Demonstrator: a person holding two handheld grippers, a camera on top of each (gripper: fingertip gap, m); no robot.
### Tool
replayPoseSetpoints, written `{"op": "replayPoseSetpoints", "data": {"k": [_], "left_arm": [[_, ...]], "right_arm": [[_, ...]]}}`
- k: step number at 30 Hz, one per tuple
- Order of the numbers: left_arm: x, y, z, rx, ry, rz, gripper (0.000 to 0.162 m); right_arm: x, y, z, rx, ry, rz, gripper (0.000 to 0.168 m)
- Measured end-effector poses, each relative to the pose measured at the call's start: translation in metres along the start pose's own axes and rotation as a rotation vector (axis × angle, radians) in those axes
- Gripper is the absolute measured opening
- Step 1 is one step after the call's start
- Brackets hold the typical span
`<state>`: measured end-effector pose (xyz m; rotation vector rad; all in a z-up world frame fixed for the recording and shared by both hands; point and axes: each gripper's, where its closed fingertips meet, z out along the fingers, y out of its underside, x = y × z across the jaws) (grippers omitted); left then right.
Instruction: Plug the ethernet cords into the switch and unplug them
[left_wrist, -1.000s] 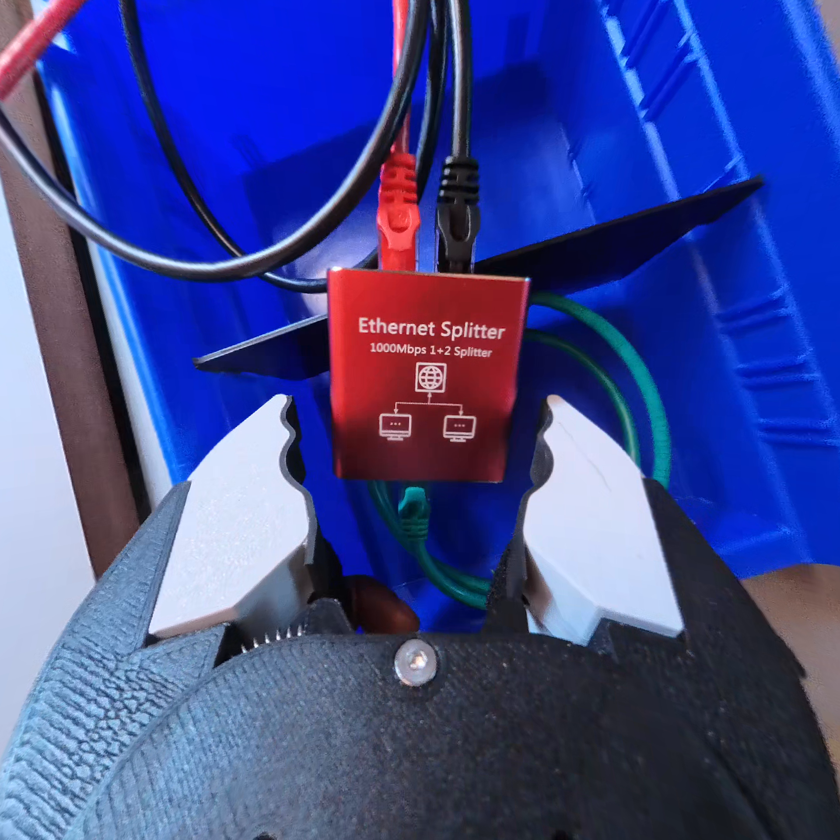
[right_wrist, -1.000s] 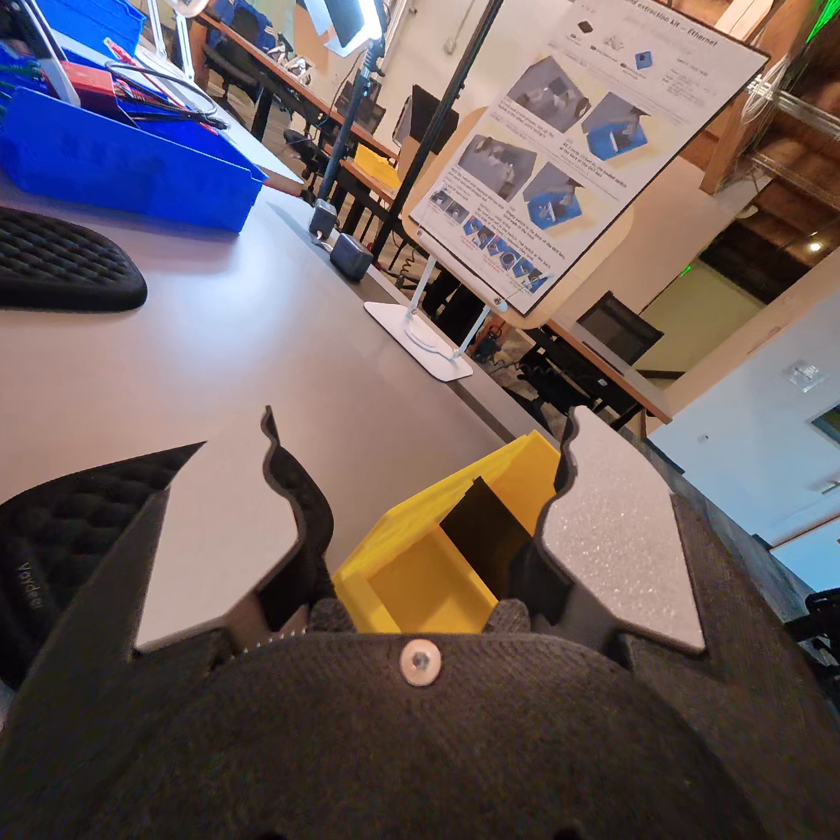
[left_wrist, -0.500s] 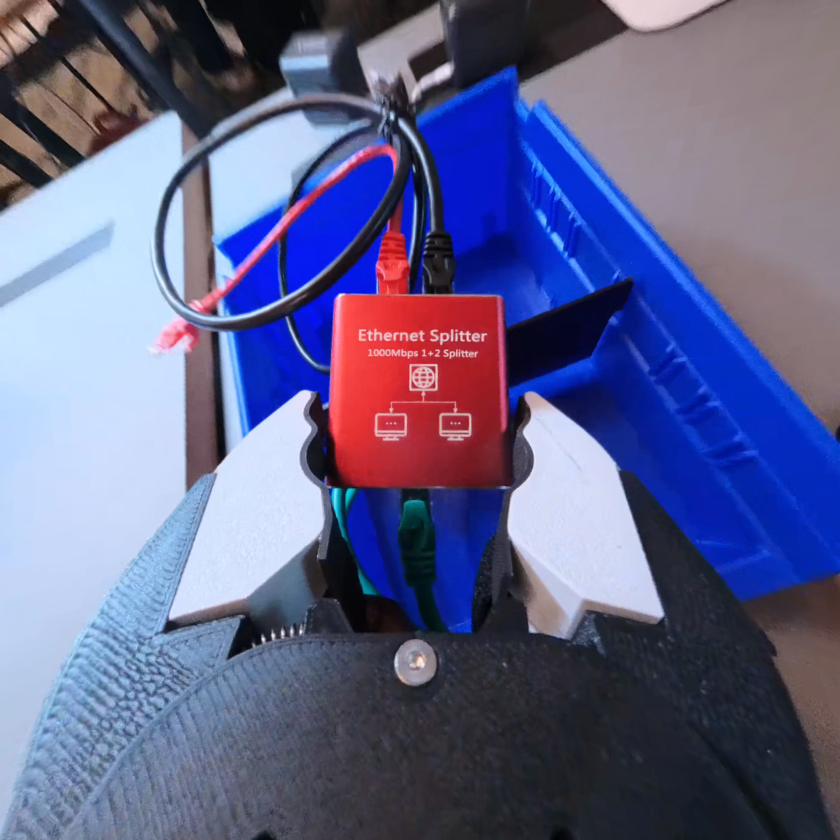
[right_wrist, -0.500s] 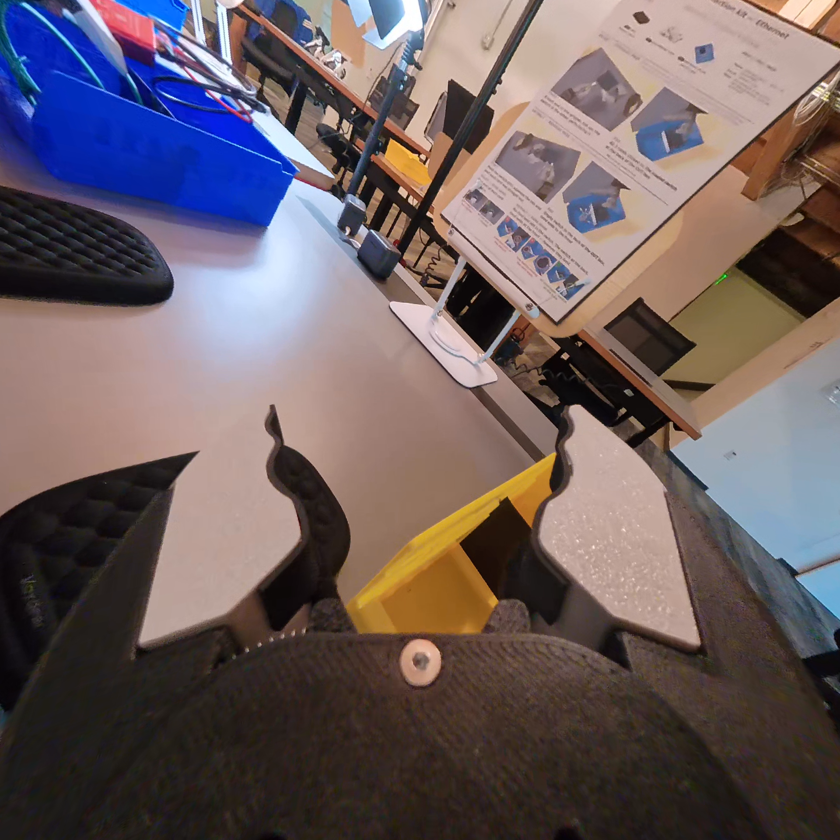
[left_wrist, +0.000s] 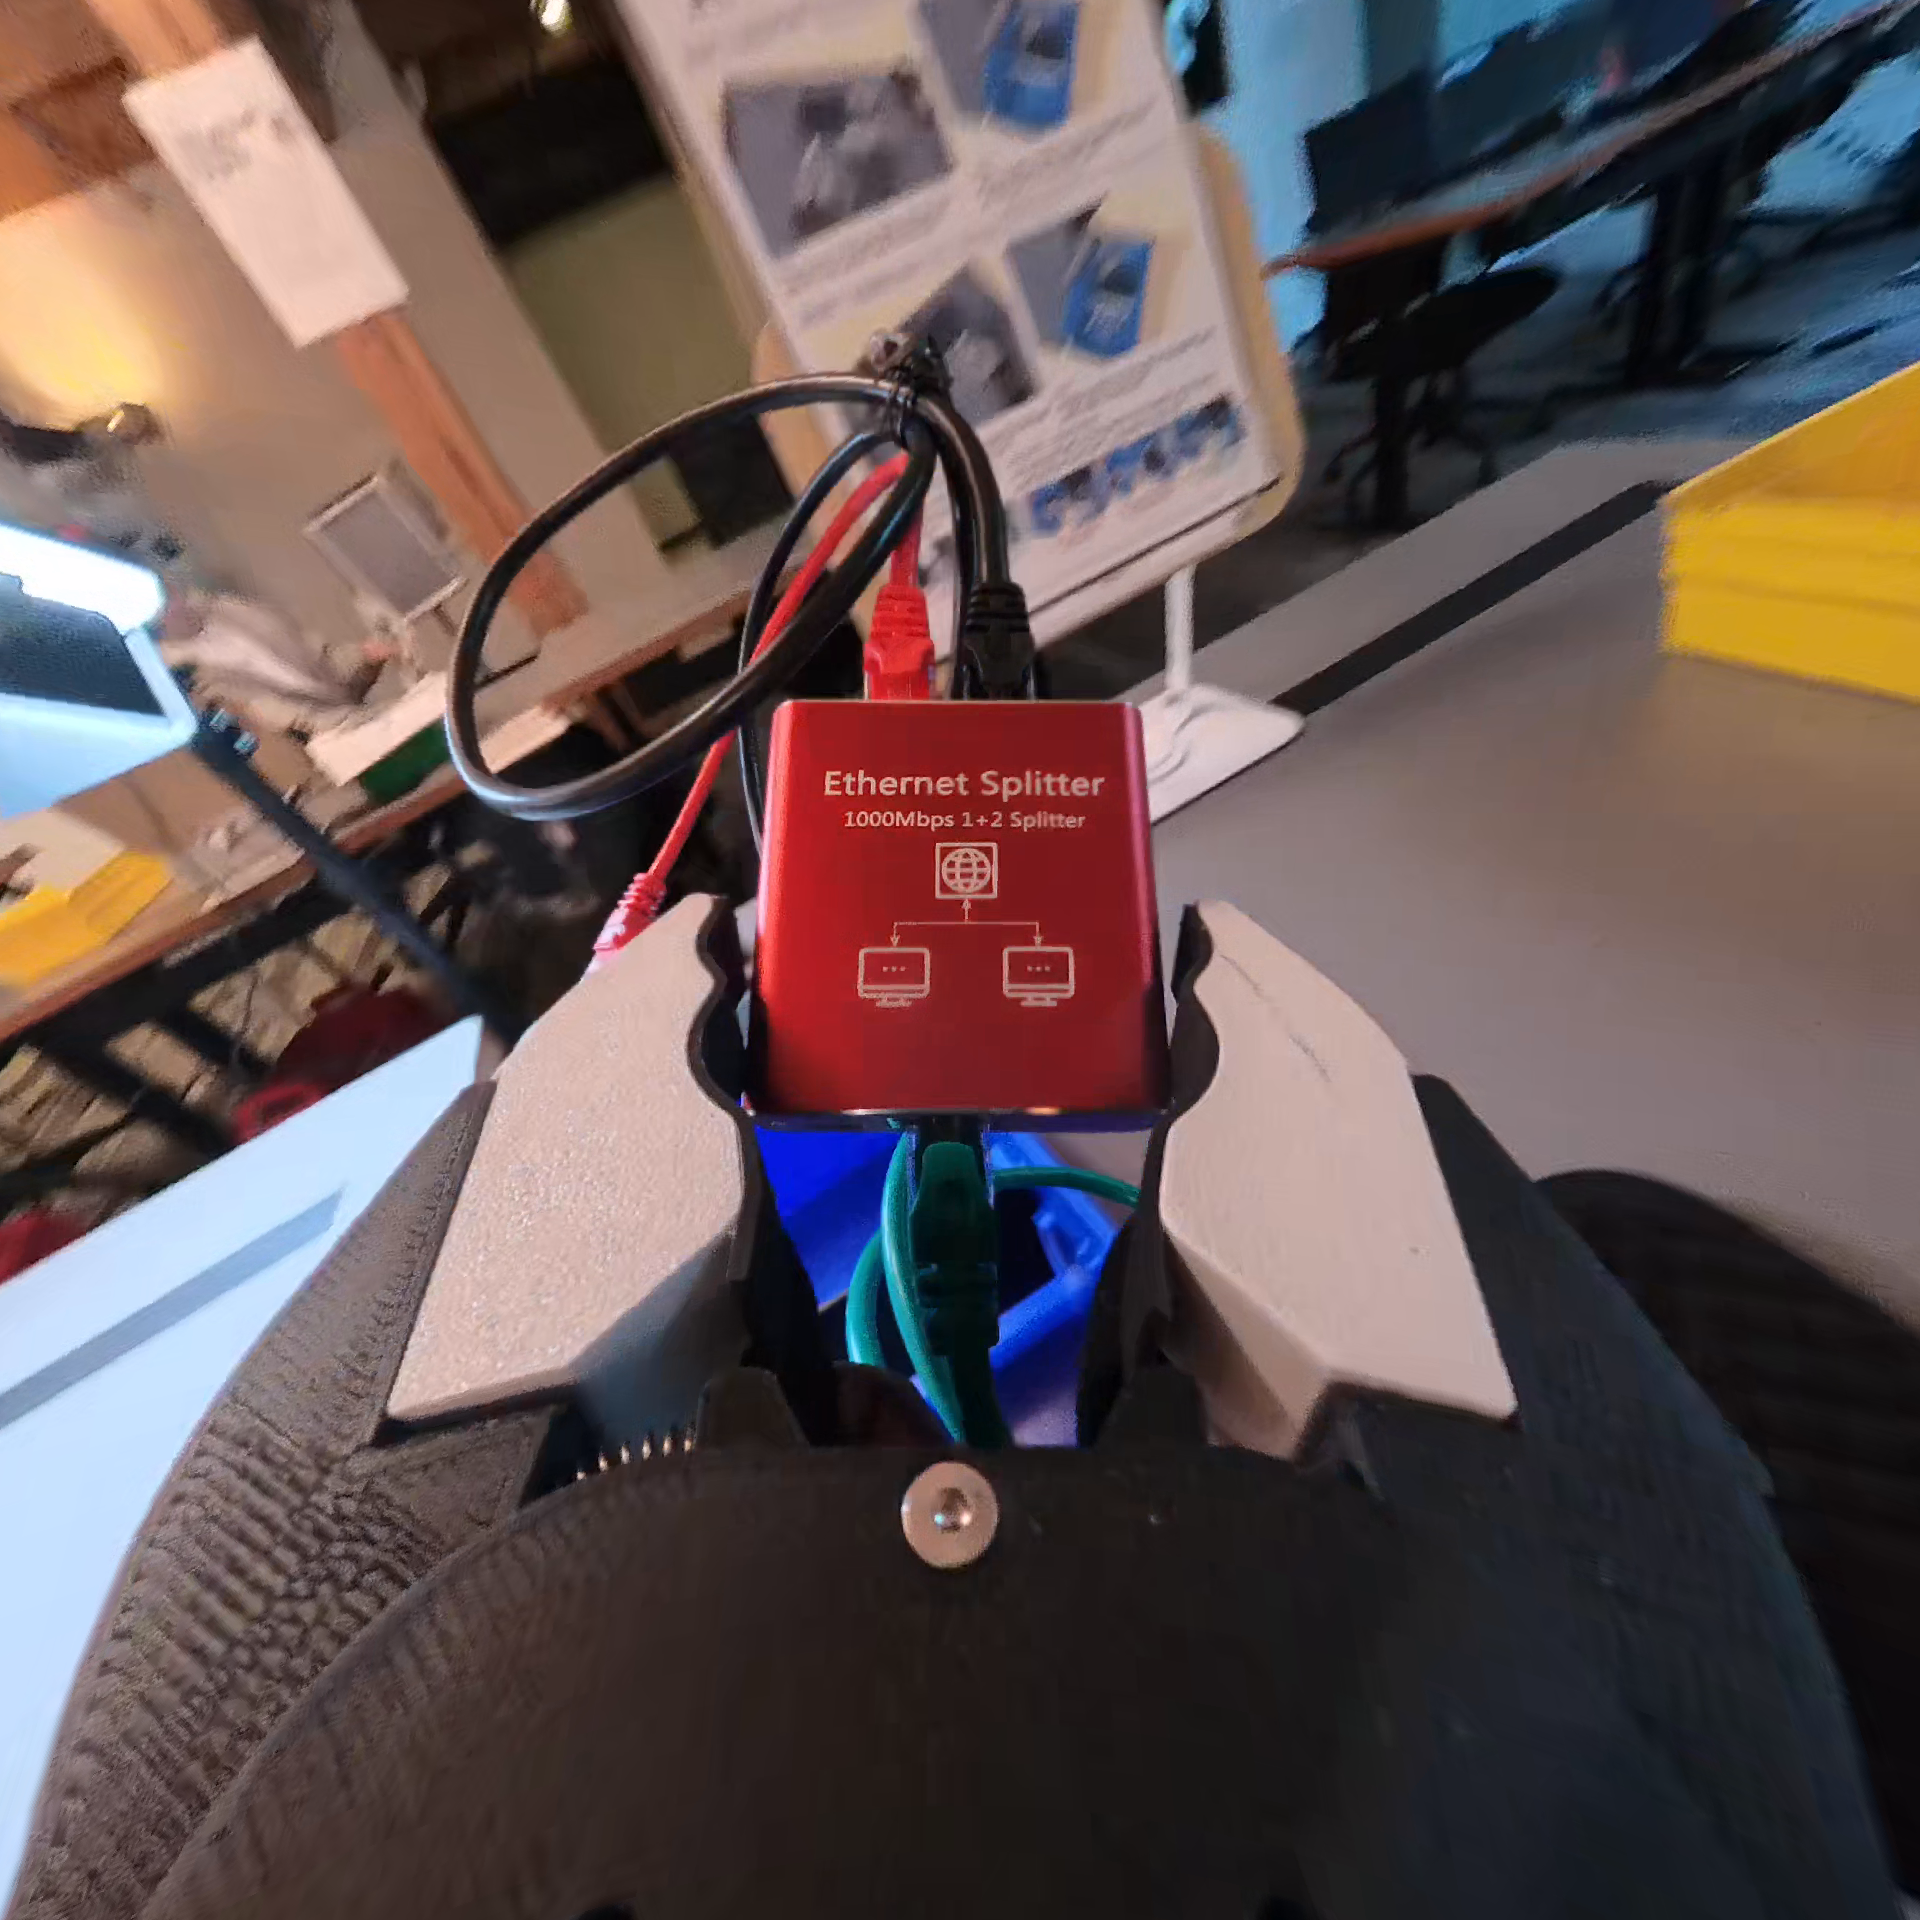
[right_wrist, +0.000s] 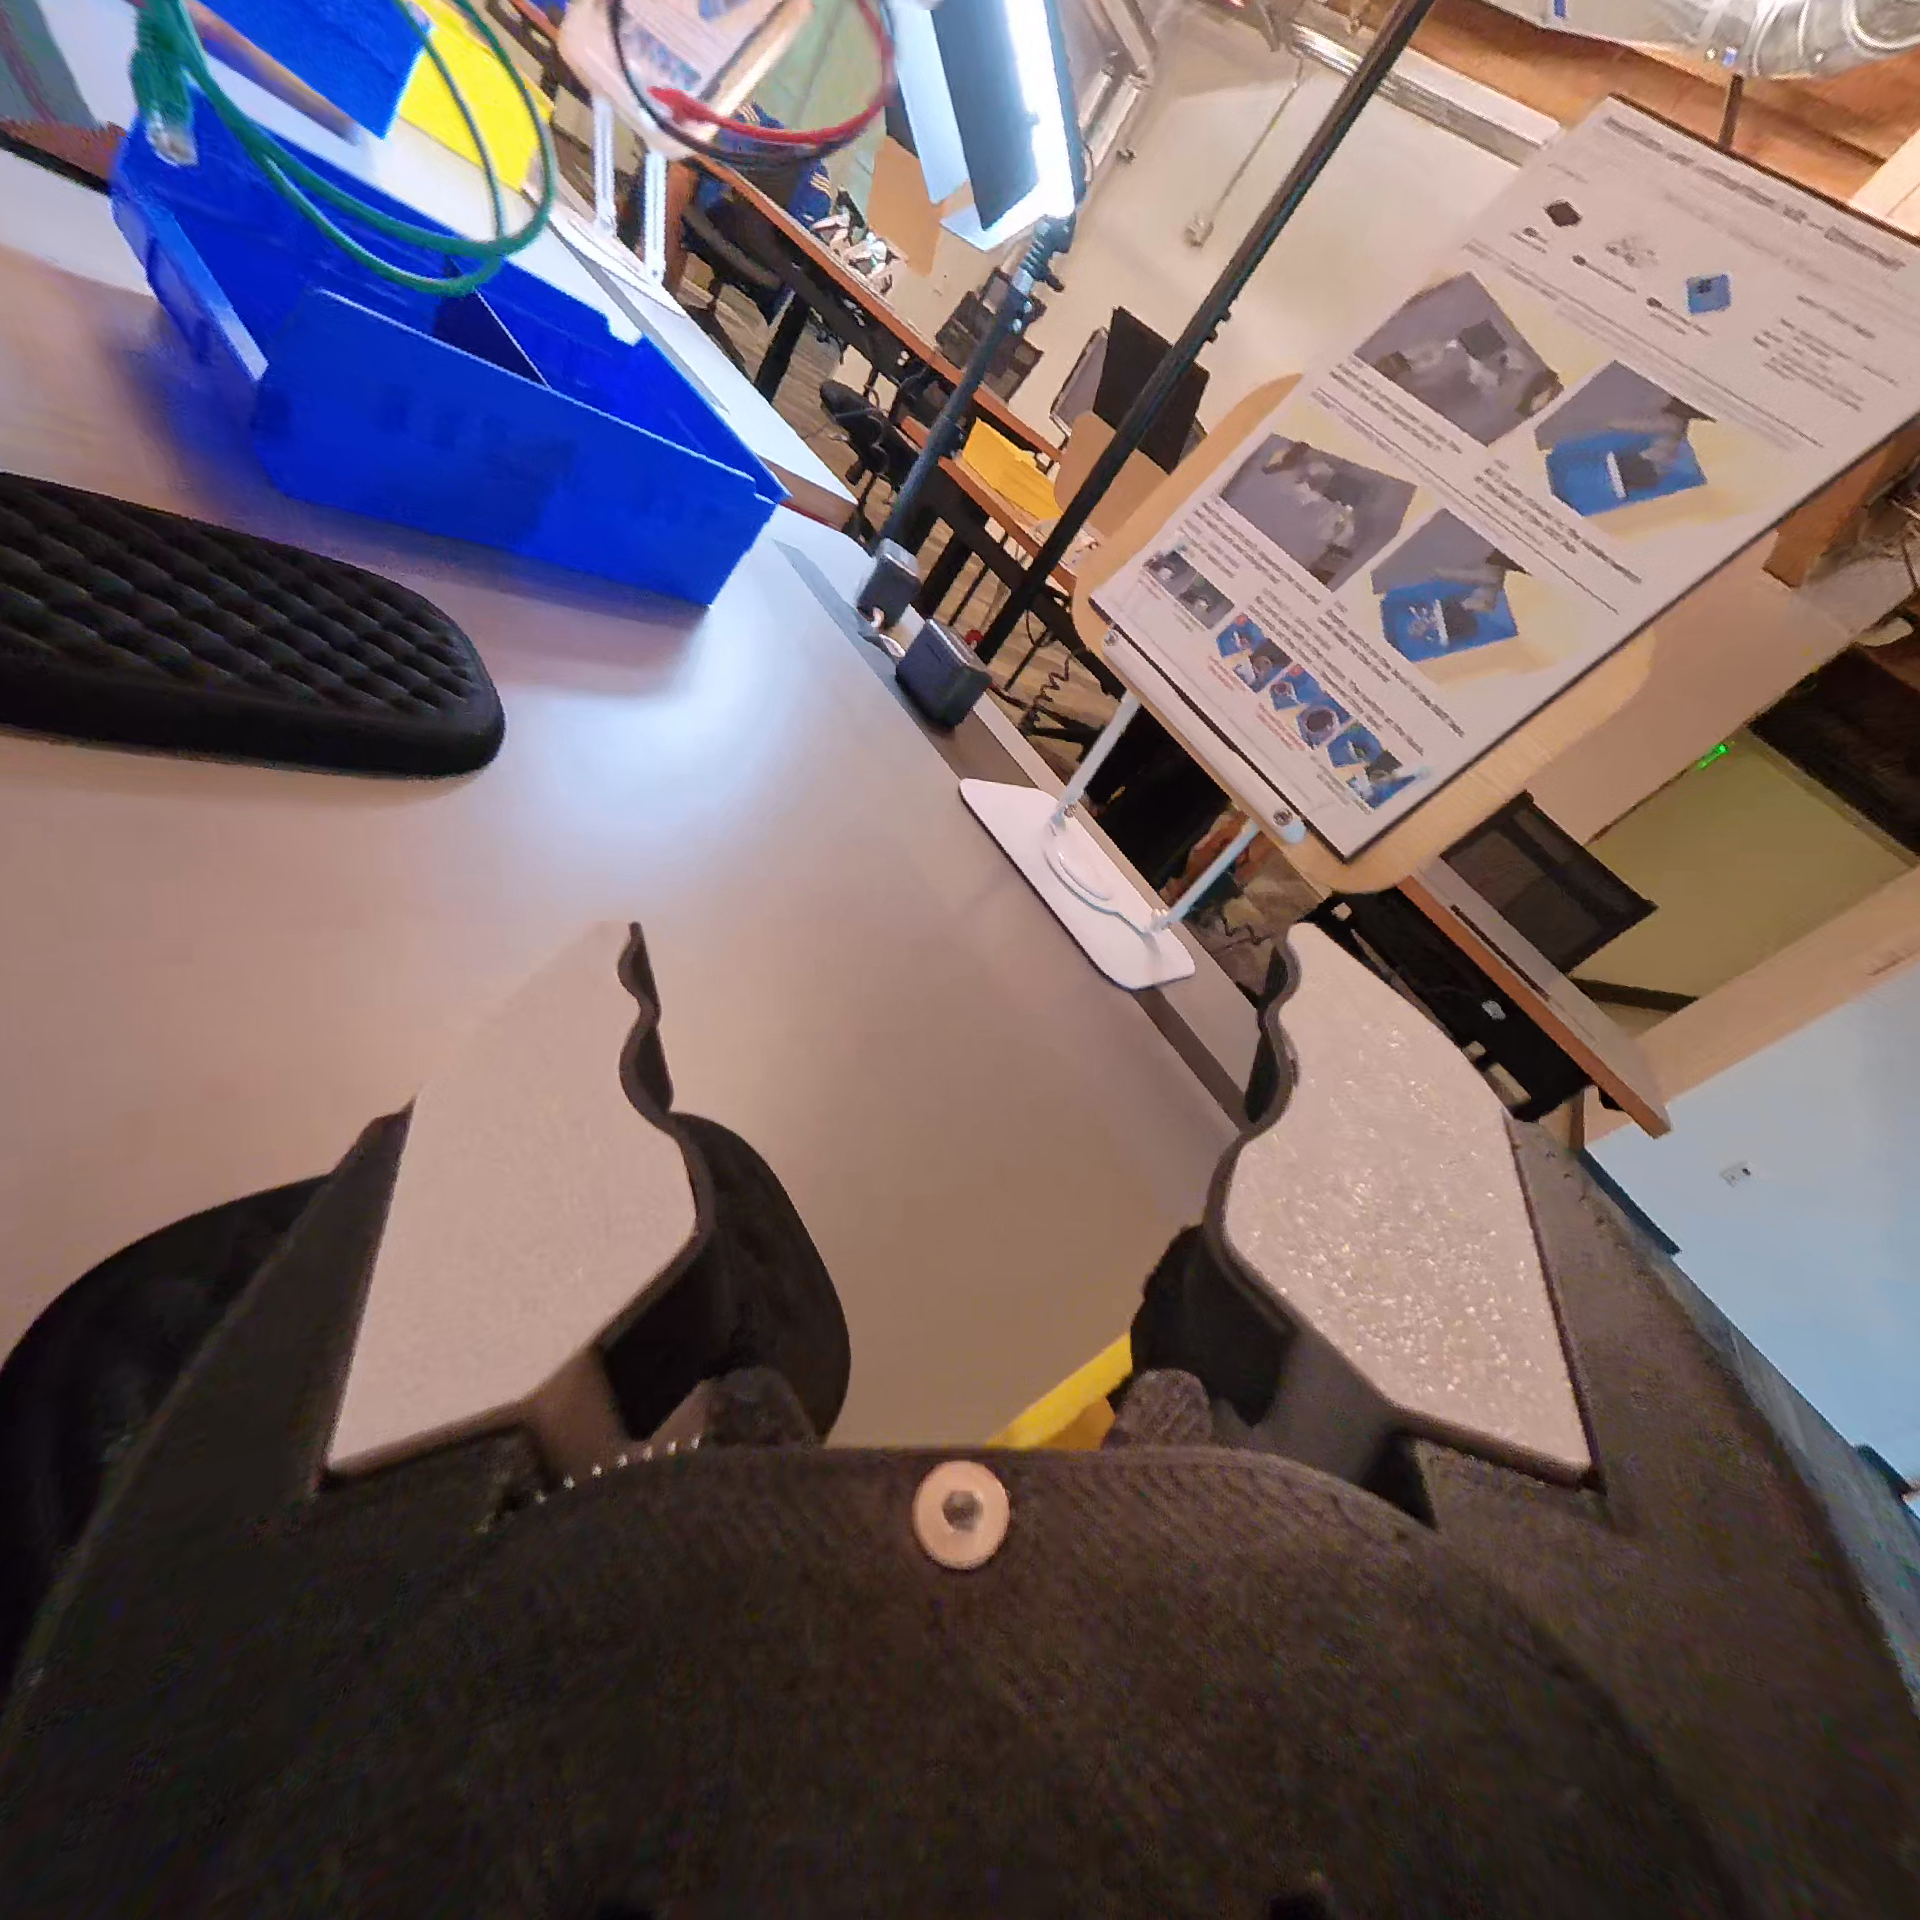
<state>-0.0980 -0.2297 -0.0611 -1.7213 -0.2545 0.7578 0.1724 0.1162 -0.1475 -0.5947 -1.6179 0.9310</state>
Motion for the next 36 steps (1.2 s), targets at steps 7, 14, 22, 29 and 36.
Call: {"op": "replayPoseSetpoints", "data": {"k": [7, 14, 22, 29, 36], "left_arm": [[0.115, -0.043, 0.012, 0.155, 0.461, -0.105, 0.08], [0.218, -0.006, 0.035, 0.02, 0.857, -0.189, 0.079], [0.27, 0.039, 0.046, -0.155, 1.071, -0.207, 0.079], [0.285, 0.049, 0.039, -0.186, 1.175, -0.214, 0.079], [0.252, 0.065, 0.076, -0.168, 0.728, 0.109, 0.112]], "right_arm": [[-0.024, -0.039, 0.032, 0.166, 0.003, -0.192, 0.087], [-0.061, -0.074, 0.064, 0.233, 0.047, -0.554, 0.054], [-0.108, -0.065, 0.12, 0.162, -0.067, -0.797, 0.052], [-0.116, -0.048, 0.142, 0.067, -0.08, -0.82, 0.013], [-0.12, -0.01, 0.147, -0.157, -0.192, -0.601, 0.013]]}}
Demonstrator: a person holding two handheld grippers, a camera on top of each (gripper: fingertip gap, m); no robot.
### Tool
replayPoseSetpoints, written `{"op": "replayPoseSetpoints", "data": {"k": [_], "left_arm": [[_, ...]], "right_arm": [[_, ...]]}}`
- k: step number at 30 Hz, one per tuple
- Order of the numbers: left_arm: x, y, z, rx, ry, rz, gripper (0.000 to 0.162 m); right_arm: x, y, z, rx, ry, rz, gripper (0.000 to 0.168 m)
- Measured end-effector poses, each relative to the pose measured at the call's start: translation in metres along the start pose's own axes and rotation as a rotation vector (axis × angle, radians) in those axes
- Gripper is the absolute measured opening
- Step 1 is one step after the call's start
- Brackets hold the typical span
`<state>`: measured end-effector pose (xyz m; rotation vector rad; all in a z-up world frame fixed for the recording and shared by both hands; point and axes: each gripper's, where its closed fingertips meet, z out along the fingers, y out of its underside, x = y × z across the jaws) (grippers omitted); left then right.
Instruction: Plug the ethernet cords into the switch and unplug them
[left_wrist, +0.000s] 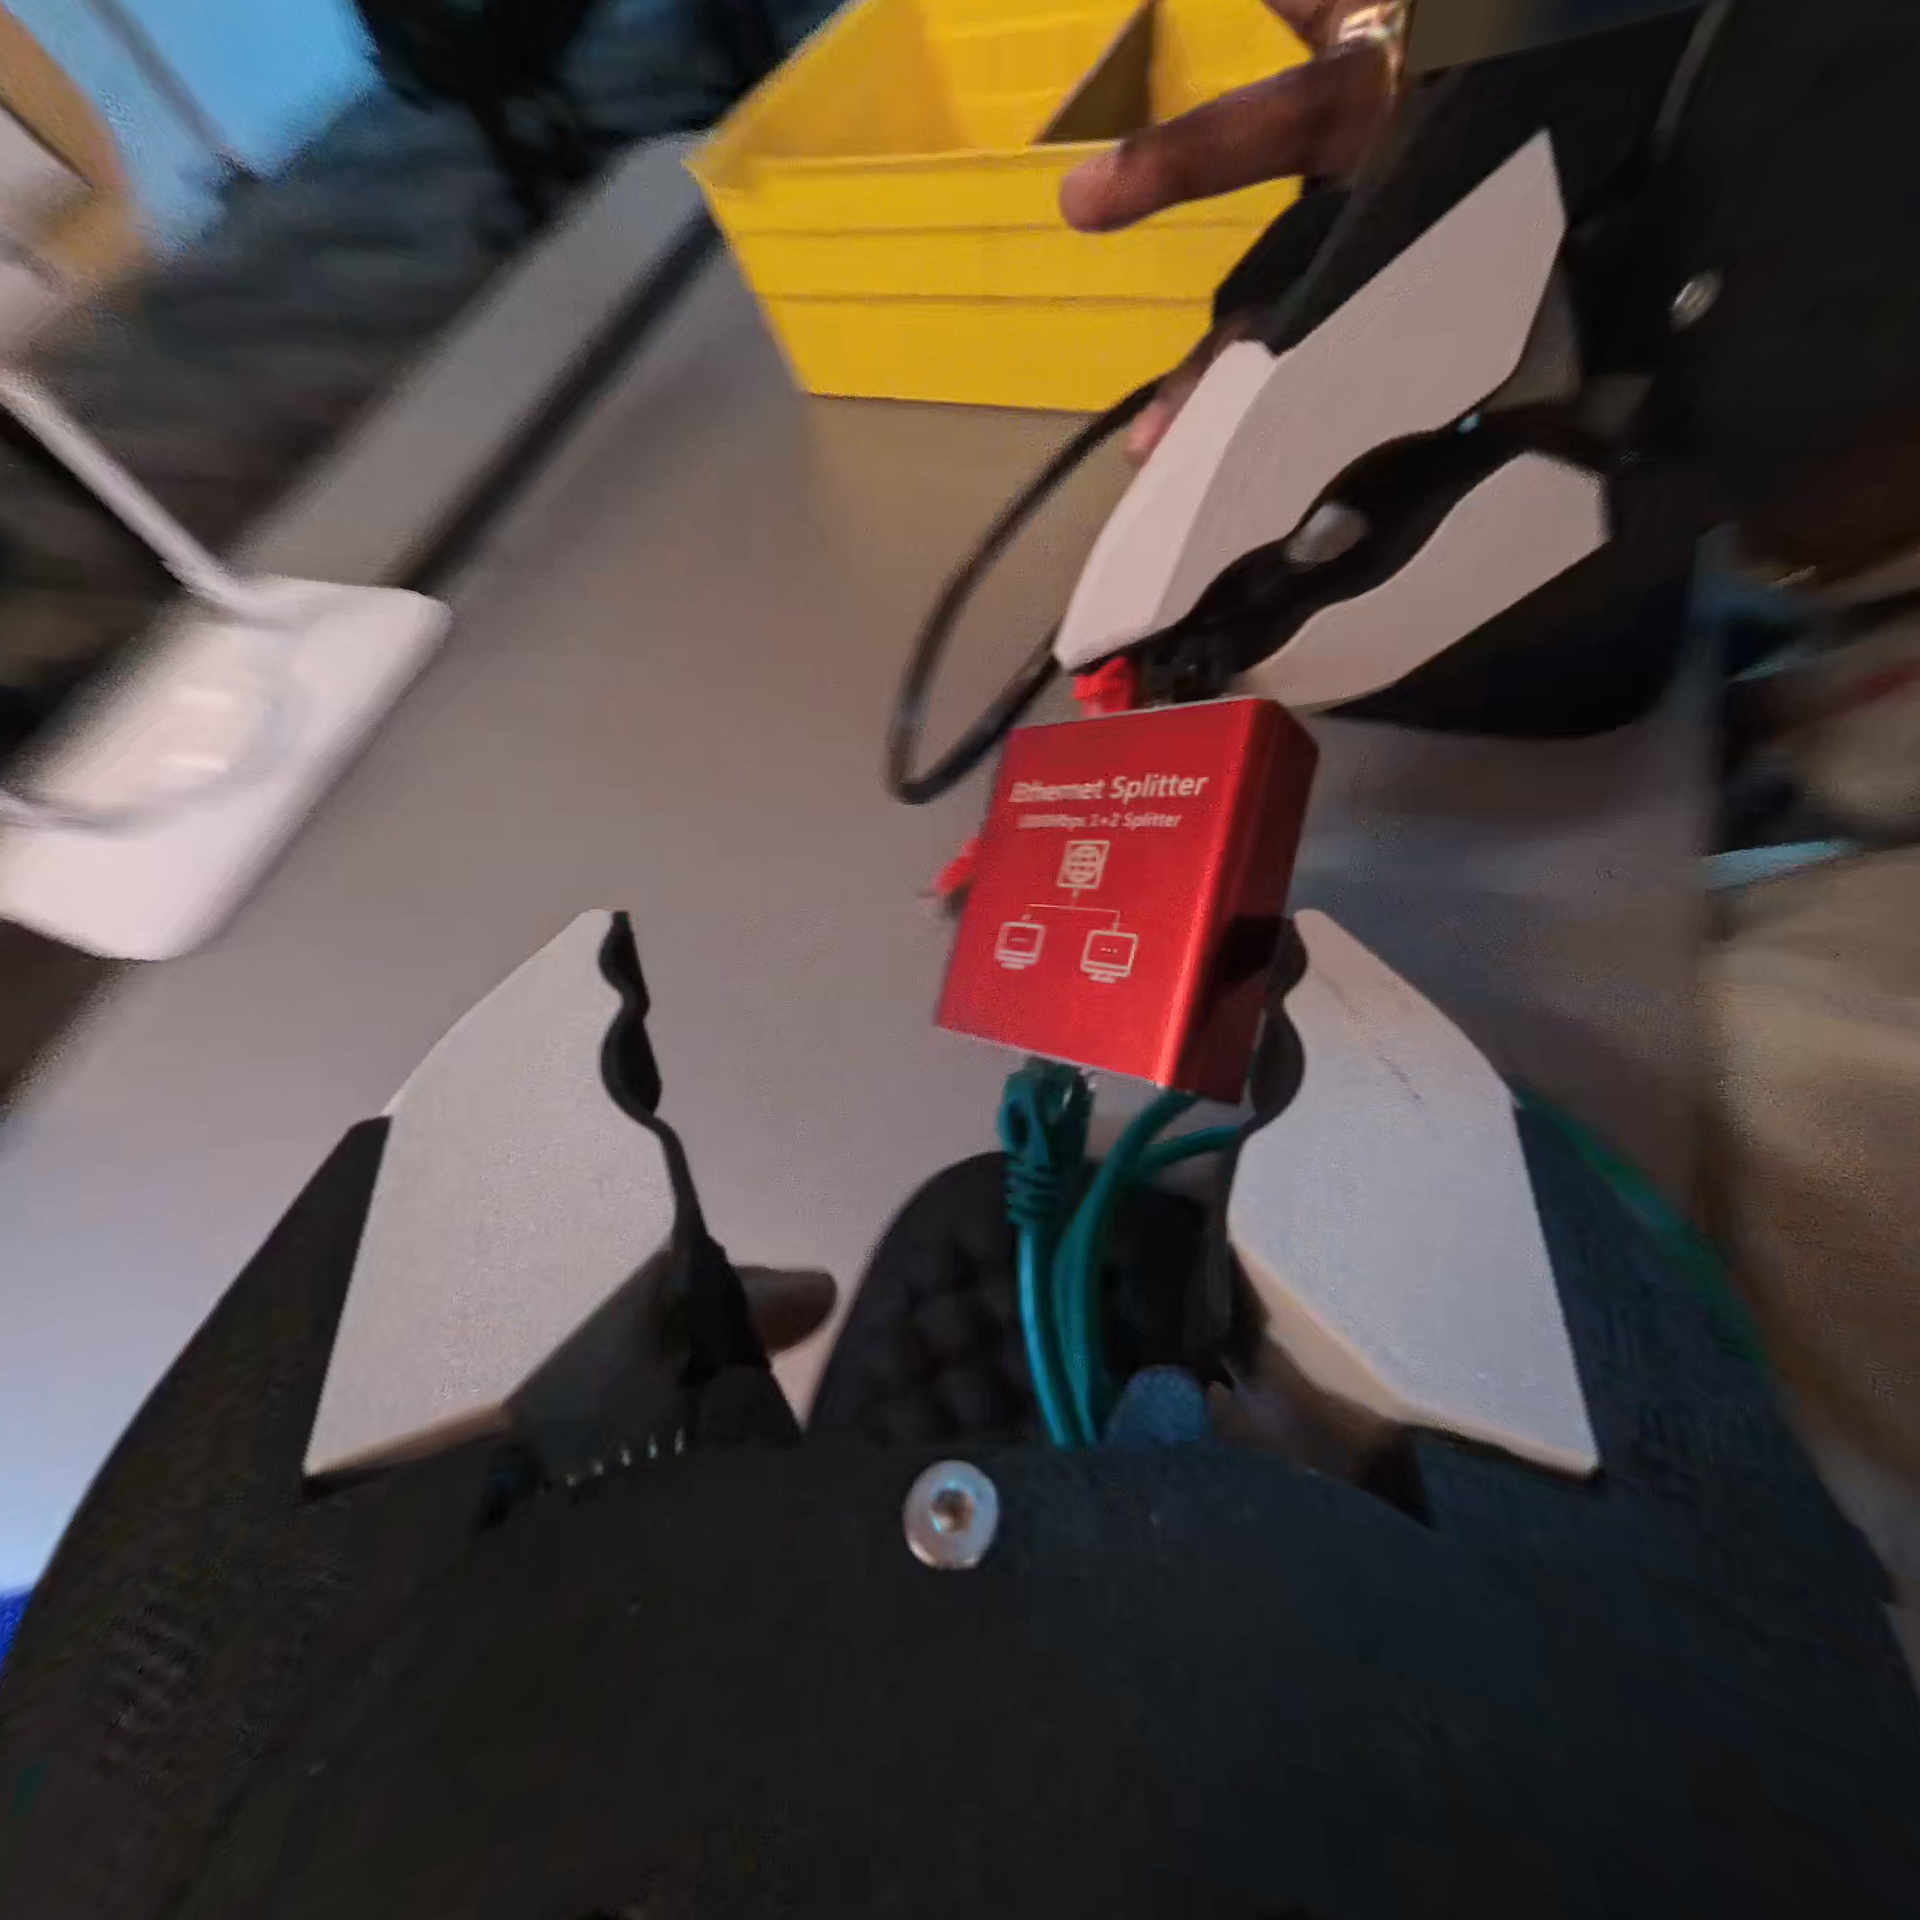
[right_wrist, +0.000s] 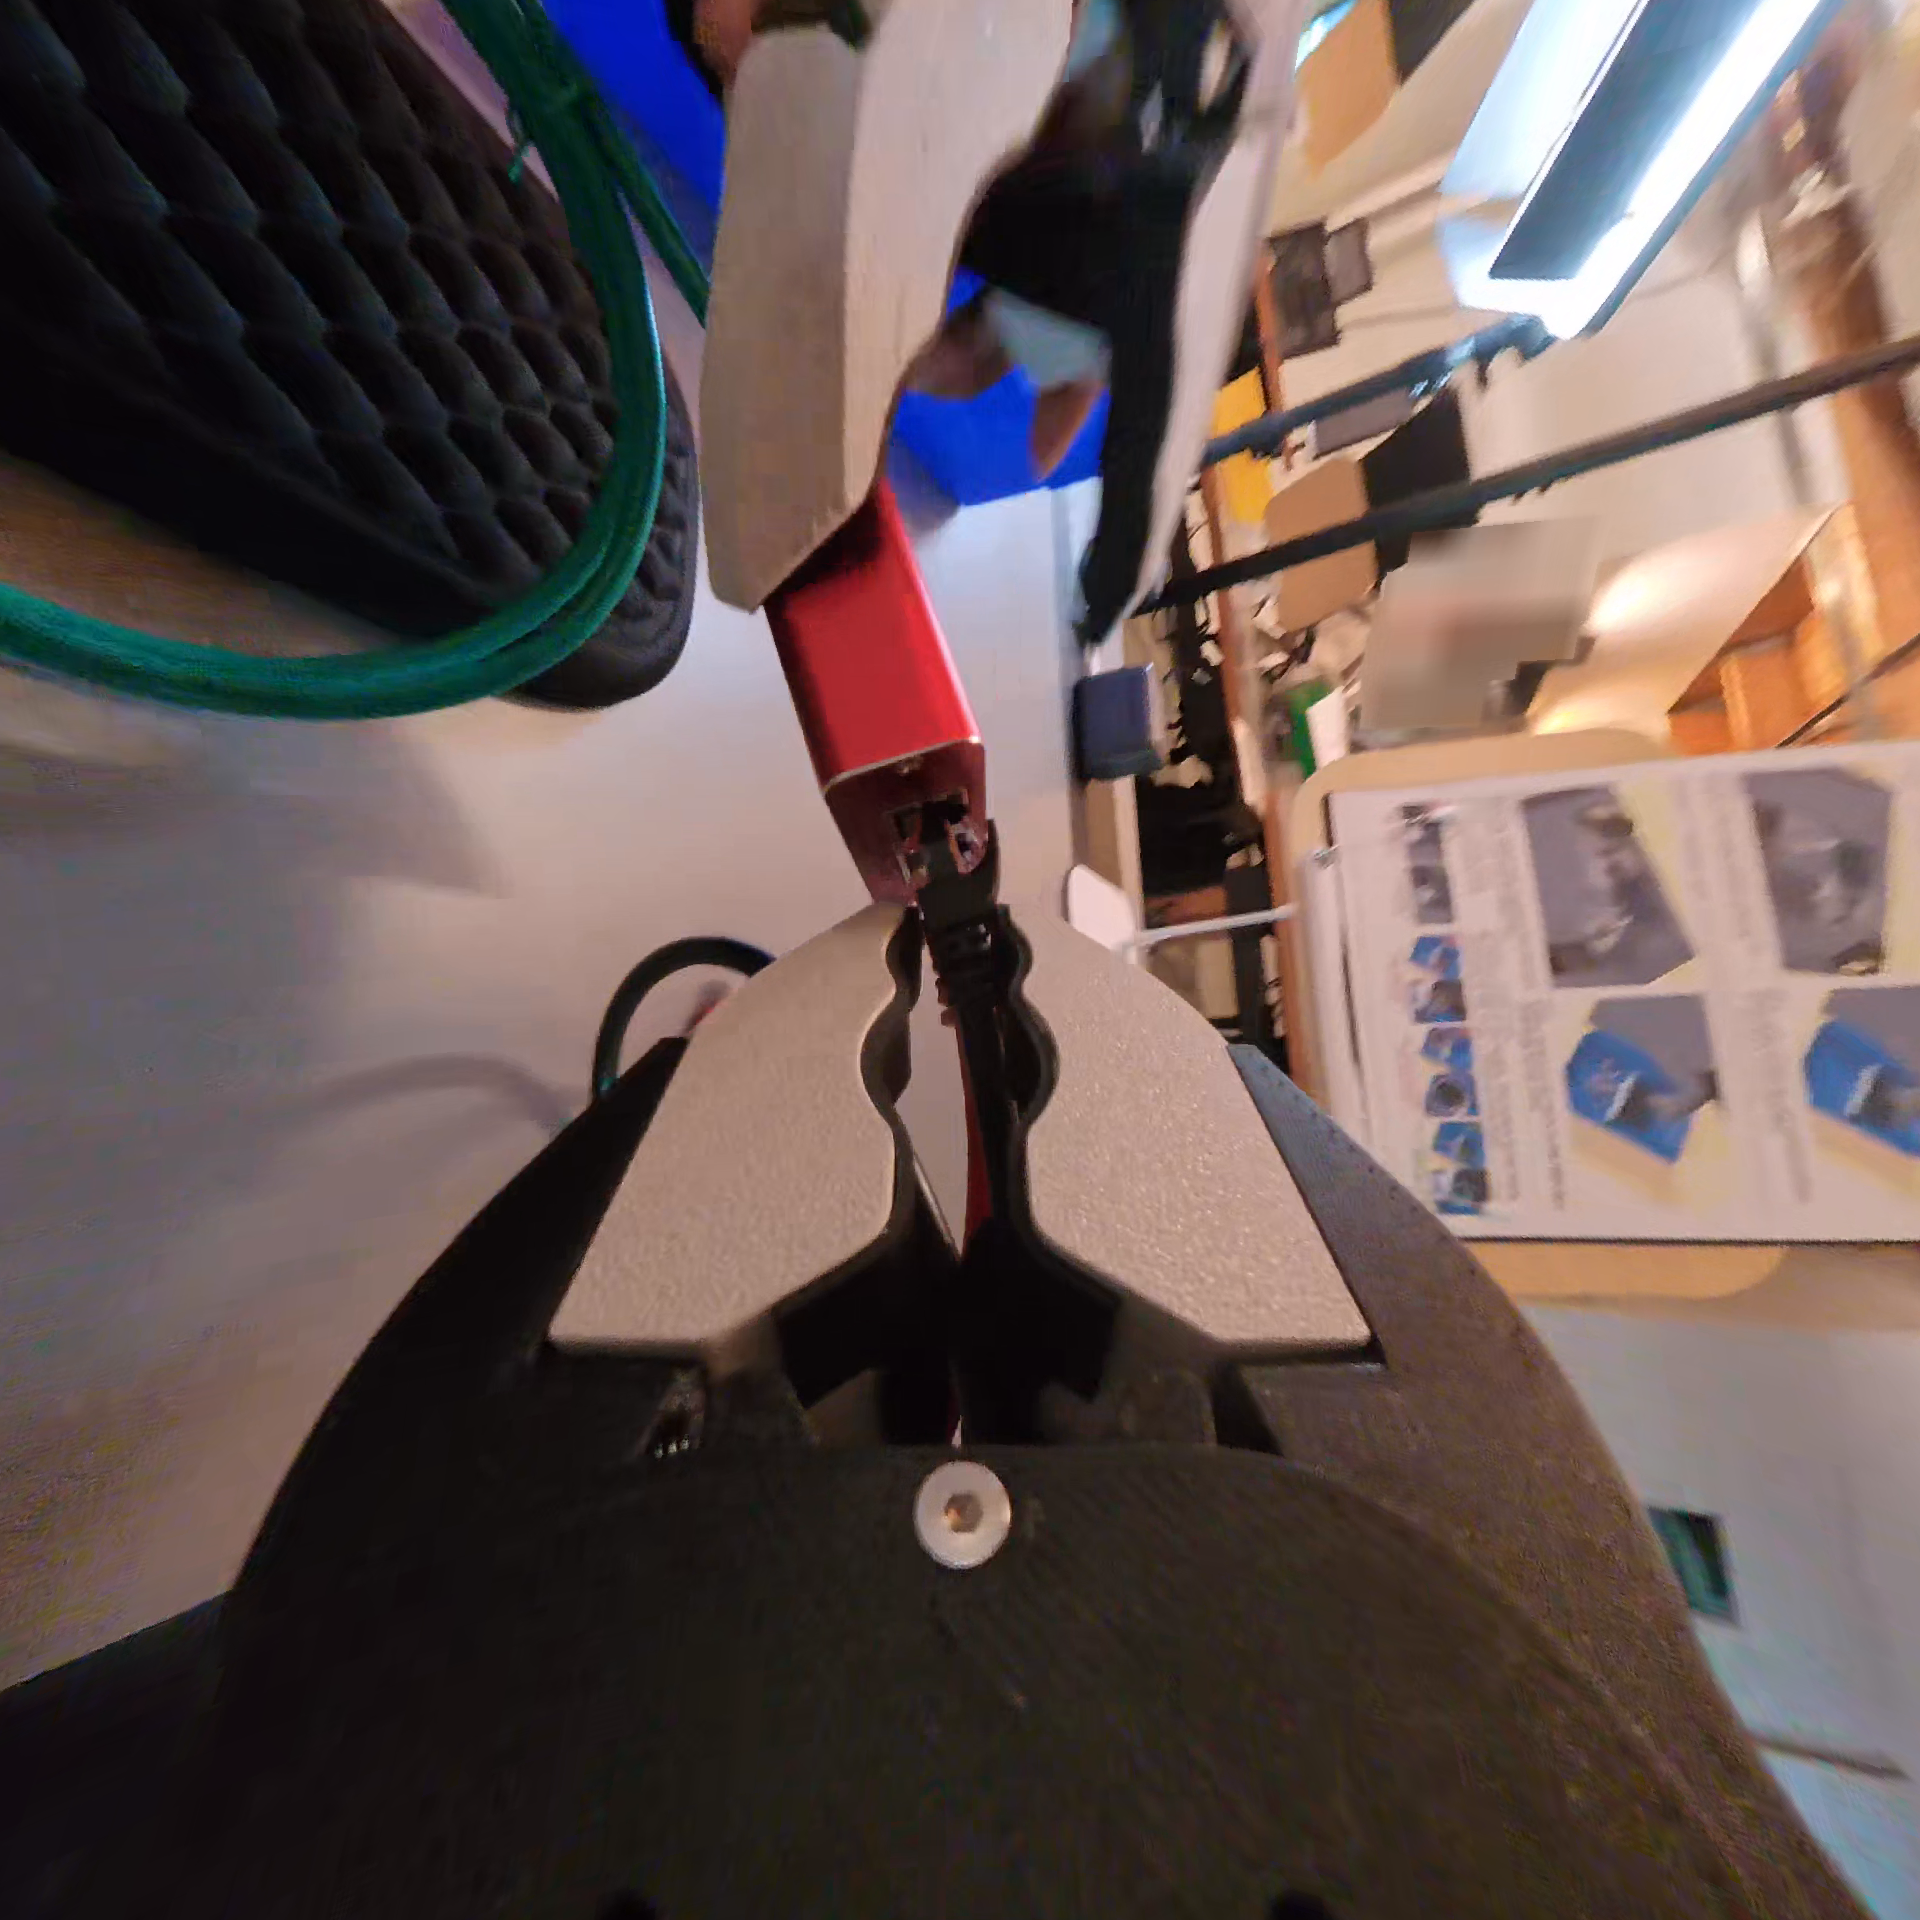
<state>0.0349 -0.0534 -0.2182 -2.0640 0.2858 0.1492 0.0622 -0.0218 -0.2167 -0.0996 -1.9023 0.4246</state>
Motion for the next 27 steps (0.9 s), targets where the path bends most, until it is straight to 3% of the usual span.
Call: {"op": "replayPoseSetpoints", "data": {"k": [3, 7, 12, 14, 18, 23, 27], "left_arm": [[0.006, -0.007, -0.006, 0.002, -0.151, 0.252, 0.113], [0.032, 0.007, 0.009, -0.099, -0.238, 0.495, 0.083], [0.015, -0.004, 0.014, -0.038, -0.428, 0.579, 0.056], [0.021, -0.001, 0.021, -0.035, -0.393, 0.618, 0.028], [0.025, 0.004, 0.023, -0.023, -0.335, 0.551, 0.028], [0.025, 0.009, 0.02, -0.022, -0.294, 0.571, 0.028], [0.028, 0.011, 0.02, -0.024, -0.28, 0.604, 0.028]], "right_arm": [[-0.004, 0.006, 0.002, -0.021, -0.023, 0.076, 0.013], [-0.001, 0.011, 0.004, -0.057, -0.041, 0.161, 0.013], [-0.008, 0.002, 0.003, -0.036, -0.079, 0.157, 0.013], [-0.008, -0.002, 0.002, -0.022, -0.076, 0.169, 0.013], [-0.012, -0.001, 0.001, 0.014, -0.087, 0.141, 0.013], [-0.017, -0.025, -0.015, 0.274, -0.182, 0.243, 0.024], [-0.018, -0.024, -0.017, 0.309, -0.237, 0.244, 0.024]]}}
